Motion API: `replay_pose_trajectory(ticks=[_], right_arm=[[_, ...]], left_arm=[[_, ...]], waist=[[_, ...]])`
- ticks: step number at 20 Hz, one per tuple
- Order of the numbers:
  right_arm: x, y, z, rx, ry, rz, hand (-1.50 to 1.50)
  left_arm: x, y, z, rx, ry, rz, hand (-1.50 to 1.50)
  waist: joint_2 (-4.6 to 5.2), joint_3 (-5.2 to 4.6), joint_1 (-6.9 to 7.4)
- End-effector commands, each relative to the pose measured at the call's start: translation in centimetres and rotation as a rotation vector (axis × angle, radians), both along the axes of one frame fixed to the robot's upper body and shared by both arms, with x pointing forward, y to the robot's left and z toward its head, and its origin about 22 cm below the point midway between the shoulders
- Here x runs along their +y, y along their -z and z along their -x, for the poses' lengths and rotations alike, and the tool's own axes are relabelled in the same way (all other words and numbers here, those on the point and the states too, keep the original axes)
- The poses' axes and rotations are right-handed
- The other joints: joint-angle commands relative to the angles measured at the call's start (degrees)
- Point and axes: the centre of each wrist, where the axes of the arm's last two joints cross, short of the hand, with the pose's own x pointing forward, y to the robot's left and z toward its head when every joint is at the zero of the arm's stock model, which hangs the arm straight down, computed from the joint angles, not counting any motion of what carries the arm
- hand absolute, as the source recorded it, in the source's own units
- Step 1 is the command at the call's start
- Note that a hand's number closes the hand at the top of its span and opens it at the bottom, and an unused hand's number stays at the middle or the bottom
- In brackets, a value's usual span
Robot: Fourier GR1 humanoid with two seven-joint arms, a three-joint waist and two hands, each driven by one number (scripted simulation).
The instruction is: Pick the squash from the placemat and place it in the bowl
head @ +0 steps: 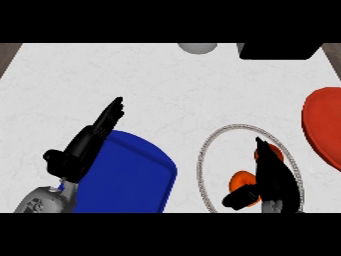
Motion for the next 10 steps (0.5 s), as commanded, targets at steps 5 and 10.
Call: replay_pose_trajectory(ticks=[5, 10], right_arm=[[0.2, 2.0, 0.1, 0.153, 0.174, 0.145, -1.50], [1.0, 2.6, 0.2, 0.174, 0.200, 0.108, -1.50]], left_arm=[[0.7, -0.6, 0.5, 0.002, 0.010, -0.001, 0.00], [-0.5, 0.1, 1.1, -0.019, 0.004, 0.007, 0.00]], waist=[[0.01, 0.08, 0.25], [0.08, 0.07, 0.26]])
